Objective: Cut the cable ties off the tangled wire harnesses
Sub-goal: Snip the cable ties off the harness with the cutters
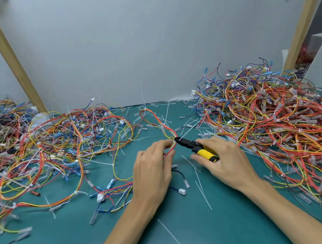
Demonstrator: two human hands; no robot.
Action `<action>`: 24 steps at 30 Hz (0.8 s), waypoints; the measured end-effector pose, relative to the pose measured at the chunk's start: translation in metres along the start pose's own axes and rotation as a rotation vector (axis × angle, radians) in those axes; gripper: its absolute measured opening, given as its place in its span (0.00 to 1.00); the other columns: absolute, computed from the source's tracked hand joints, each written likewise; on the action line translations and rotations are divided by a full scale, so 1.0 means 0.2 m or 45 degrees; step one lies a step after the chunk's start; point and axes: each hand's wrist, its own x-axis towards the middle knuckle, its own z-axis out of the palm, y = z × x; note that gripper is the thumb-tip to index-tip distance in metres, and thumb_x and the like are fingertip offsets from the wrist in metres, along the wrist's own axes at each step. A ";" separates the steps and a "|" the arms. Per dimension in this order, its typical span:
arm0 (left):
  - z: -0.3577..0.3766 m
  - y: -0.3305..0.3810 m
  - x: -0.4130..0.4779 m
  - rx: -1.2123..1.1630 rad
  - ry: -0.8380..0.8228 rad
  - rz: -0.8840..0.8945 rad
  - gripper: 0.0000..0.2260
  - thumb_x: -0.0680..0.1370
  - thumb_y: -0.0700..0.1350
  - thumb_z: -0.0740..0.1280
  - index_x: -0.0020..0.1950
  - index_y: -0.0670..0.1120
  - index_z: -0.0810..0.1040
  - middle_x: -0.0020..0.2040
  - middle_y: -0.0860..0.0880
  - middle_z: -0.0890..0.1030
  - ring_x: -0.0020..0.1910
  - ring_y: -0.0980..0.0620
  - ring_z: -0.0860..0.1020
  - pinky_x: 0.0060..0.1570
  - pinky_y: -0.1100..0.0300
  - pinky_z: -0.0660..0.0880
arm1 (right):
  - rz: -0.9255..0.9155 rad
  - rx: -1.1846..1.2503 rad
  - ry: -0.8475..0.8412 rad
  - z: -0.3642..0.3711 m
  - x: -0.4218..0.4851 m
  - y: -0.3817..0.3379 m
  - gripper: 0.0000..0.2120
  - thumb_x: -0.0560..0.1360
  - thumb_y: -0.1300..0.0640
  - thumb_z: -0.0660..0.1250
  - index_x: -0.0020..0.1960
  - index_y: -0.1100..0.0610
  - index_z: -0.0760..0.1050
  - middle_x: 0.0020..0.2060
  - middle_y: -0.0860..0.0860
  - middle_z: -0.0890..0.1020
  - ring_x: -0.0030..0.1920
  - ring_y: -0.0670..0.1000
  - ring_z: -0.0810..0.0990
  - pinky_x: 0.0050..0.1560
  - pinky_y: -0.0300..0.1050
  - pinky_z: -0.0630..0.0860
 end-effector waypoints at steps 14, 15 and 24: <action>0.01 -0.05 0.03 -0.148 -0.064 -0.124 0.06 0.79 0.45 0.66 0.43 0.48 0.80 0.25 0.54 0.66 0.28 0.52 0.66 0.33 0.52 0.70 | -0.022 -0.257 -0.068 0.02 0.00 0.03 0.20 0.71 0.41 0.70 0.58 0.50 0.76 0.49 0.44 0.77 0.52 0.48 0.74 0.47 0.39 0.66; 0.01 -0.06 0.03 -0.159 -0.062 -0.122 0.07 0.79 0.45 0.67 0.42 0.47 0.80 0.25 0.53 0.65 0.28 0.53 0.65 0.32 0.53 0.69 | -0.033 -0.266 -0.064 0.02 0.00 0.03 0.18 0.71 0.41 0.70 0.57 0.50 0.76 0.47 0.44 0.77 0.51 0.48 0.74 0.47 0.39 0.66; 0.01 -0.06 0.04 -0.209 -0.049 -0.118 0.07 0.79 0.44 0.67 0.41 0.47 0.81 0.24 0.53 0.62 0.27 0.53 0.64 0.30 0.65 0.60 | -0.044 -0.253 -0.038 0.03 -0.01 0.02 0.16 0.71 0.40 0.69 0.51 0.49 0.74 0.43 0.42 0.74 0.46 0.49 0.73 0.44 0.42 0.67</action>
